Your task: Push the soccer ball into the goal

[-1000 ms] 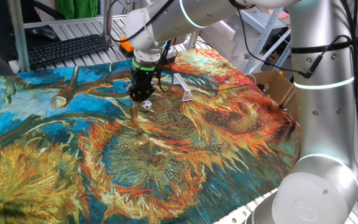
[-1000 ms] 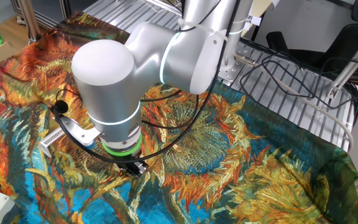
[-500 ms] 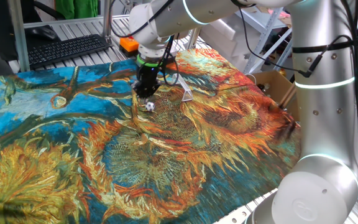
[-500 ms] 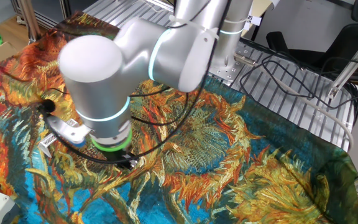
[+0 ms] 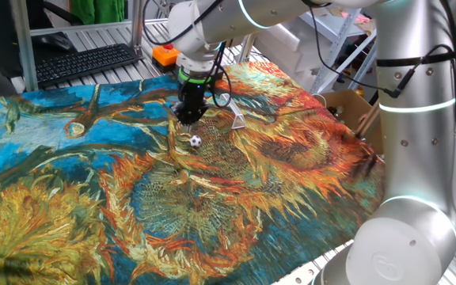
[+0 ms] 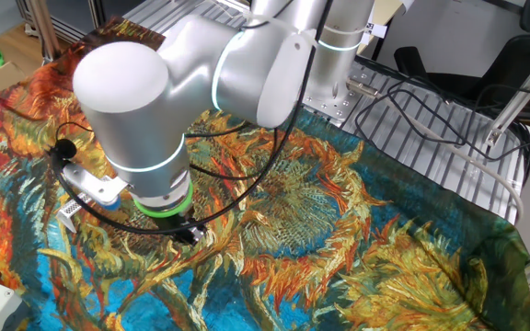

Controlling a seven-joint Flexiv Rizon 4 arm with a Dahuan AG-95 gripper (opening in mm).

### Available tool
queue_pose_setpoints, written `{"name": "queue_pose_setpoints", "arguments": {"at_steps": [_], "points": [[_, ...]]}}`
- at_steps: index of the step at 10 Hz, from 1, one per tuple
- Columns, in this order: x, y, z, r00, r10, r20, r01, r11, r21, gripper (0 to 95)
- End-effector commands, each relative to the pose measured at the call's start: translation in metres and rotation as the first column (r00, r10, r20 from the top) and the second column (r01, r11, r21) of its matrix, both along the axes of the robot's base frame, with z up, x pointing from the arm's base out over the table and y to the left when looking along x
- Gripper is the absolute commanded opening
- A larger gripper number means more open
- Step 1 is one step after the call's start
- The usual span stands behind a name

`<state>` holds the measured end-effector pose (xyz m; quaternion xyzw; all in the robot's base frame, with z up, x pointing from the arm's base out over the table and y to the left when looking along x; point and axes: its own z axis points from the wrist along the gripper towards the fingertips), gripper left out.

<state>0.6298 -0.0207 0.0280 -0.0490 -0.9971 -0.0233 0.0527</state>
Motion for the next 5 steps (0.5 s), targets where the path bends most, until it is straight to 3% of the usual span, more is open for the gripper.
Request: {"name": "queue_pose_setpoints", "arguments": {"at_steps": [1,3,5], "points": [[-0.015,0.021,0.007,0.999,-0.05,-0.003,0.05,0.999,-0.007,0.0],[-0.033,0.025,0.005,0.998,-0.07,-0.004,0.07,0.997,-0.01,0.0],[-0.059,0.021,0.0,0.997,-0.08,0.001,0.08,0.997,-0.022,0.0]]}}
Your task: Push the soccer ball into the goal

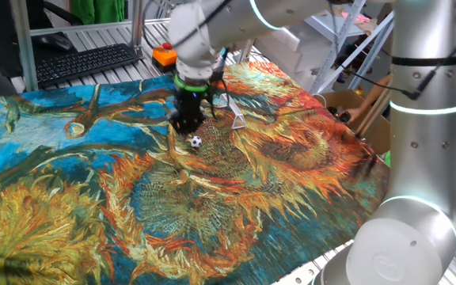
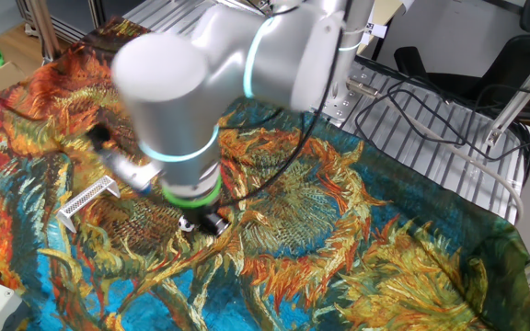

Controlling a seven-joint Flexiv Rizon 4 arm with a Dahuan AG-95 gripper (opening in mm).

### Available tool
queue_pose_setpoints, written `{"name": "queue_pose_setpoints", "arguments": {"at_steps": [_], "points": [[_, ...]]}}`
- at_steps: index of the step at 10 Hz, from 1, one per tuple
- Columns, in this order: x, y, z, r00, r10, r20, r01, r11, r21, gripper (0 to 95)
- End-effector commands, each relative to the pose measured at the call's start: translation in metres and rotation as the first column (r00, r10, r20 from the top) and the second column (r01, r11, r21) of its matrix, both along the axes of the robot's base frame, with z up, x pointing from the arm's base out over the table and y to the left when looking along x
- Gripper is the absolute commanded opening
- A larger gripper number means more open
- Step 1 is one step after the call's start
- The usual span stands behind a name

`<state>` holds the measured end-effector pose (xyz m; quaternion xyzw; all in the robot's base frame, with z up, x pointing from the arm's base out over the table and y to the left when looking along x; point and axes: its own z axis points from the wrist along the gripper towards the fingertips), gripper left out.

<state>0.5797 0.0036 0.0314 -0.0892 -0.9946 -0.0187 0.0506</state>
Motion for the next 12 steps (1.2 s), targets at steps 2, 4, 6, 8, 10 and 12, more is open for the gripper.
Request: {"name": "queue_pose_setpoints", "arguments": {"at_steps": [2,4,6,8,10,12], "points": [[-0.017,-0.006,-0.005,1.0,-0.009,-0.001,0.009,1.0,-0.011,0.0],[-0.019,-0.011,-0.007,1.0,-0.025,0.002,0.025,1.0,-0.014,0.0],[-0.017,-0.019,-0.009,0.999,-0.032,0.005,0.032,0.999,-0.015,0.0],[-0.015,-0.023,-0.01,0.999,-0.039,0.007,0.039,0.999,-0.019,0.0],[-0.012,-0.031,-0.013,0.999,-0.043,0.018,0.044,0.999,-0.016,0.0],[-0.004,-0.037,-0.015,0.998,-0.052,0.03,0.052,0.999,-0.01,0.0]]}}
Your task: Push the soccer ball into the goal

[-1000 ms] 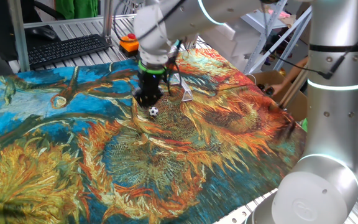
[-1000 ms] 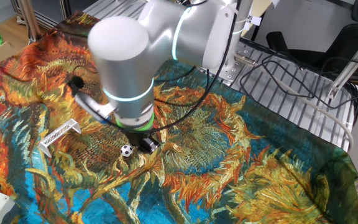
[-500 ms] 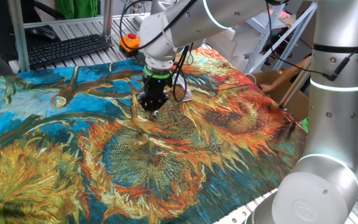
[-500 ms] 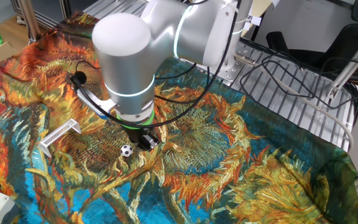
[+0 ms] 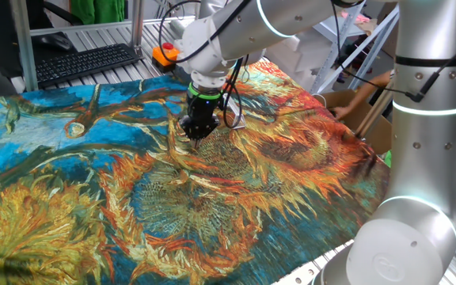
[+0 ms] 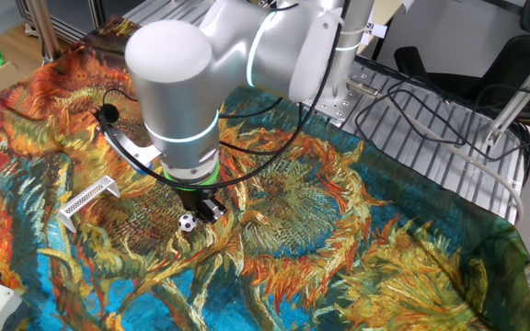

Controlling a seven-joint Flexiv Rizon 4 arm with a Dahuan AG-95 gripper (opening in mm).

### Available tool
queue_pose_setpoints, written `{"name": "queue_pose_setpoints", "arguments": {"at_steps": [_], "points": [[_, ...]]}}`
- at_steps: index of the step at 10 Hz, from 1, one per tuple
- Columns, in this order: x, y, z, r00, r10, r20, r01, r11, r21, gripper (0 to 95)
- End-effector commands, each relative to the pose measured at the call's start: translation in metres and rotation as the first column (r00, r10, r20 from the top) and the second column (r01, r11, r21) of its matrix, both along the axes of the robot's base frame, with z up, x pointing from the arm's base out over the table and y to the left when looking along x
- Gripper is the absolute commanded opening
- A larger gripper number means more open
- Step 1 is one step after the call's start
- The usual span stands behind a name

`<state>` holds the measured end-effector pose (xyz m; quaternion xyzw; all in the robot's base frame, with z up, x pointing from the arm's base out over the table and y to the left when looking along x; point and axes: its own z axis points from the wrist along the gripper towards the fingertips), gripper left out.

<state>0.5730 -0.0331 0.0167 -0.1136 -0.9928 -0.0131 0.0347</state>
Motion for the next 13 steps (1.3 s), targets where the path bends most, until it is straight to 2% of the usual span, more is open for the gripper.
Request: {"name": "queue_pose_setpoints", "arguments": {"at_steps": [1,2,5,7,8,9,10,11,13], "points": [[0.01,-0.003,0.0,1.0,-0.01,0.009,0.01,1.0,0.006,0.0],[0.013,-0.004,0.0,1.0,-0.014,0.012,0.014,1.0,0.006,0.0],[0.034,-0.013,0.003,0.999,-0.035,0.021,0.034,0.999,0.017,0.0],[0.039,-0.014,0.005,0.999,-0.04,0.019,0.039,0.999,0.027,0.0],[0.044,-0.014,0.008,0.999,-0.04,0.009,0.04,0.999,0.027,0.0],[0.044,-0.013,0.012,0.998,-0.063,-0.001,0.063,0.996,0.058,0.0],[0.043,-0.01,0.014,0.996,-0.083,-0.009,0.084,0.993,0.086,0.0],[0.042,0.005,0.018,0.996,-0.088,-0.012,0.088,0.992,0.09,0.0],[0.042,0.017,0.02,0.999,-0.037,-0.006,0.038,0.995,0.087,0.0]]}}
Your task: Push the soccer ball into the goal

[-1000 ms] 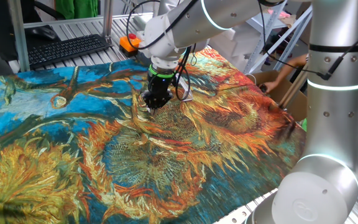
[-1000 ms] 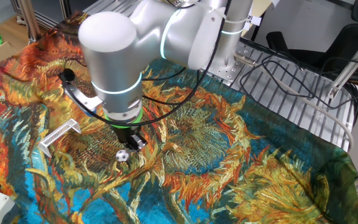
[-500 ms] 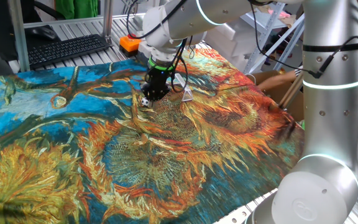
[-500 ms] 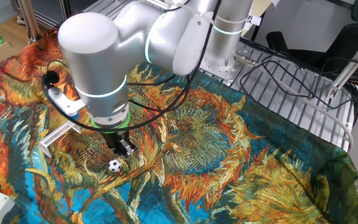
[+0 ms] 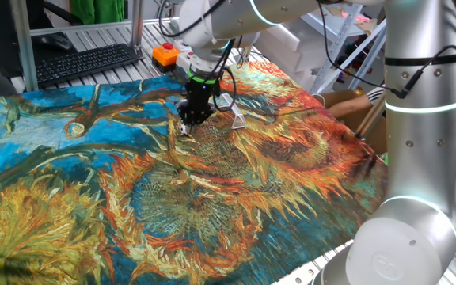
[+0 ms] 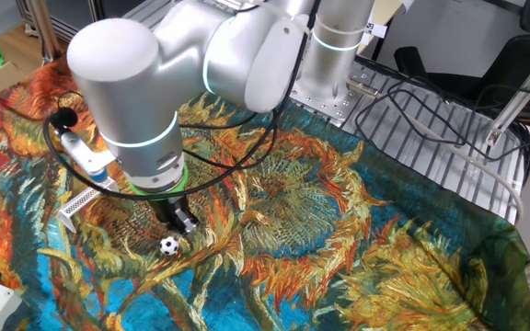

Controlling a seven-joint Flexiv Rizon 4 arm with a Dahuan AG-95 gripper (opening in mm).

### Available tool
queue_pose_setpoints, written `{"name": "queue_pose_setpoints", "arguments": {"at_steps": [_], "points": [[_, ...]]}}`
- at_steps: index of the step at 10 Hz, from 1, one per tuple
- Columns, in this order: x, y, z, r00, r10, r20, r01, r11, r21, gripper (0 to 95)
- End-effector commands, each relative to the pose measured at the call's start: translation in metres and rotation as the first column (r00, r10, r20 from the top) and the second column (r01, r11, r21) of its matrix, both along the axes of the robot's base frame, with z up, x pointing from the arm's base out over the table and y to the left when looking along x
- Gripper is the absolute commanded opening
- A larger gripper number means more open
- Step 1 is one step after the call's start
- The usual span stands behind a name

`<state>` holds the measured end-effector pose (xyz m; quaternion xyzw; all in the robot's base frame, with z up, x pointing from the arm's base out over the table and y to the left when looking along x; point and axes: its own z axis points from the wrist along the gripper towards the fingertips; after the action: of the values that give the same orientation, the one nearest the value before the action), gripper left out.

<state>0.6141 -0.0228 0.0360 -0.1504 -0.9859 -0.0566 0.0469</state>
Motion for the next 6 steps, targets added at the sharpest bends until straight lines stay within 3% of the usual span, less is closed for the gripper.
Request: {"name": "queue_pose_setpoints", "arguments": {"at_steps": [1,4,6], "points": [[0.001,0.015,0.001,0.994,0.107,0.02,-0.107,0.994,0.002,0.0],[0.008,0.03,-0.004,0.969,0.248,0.024,-0.246,0.968,-0.053,0.0],[0.018,0.031,-0.009,0.952,0.305,0.031,-0.302,0.951,-0.066,0.0]]}}
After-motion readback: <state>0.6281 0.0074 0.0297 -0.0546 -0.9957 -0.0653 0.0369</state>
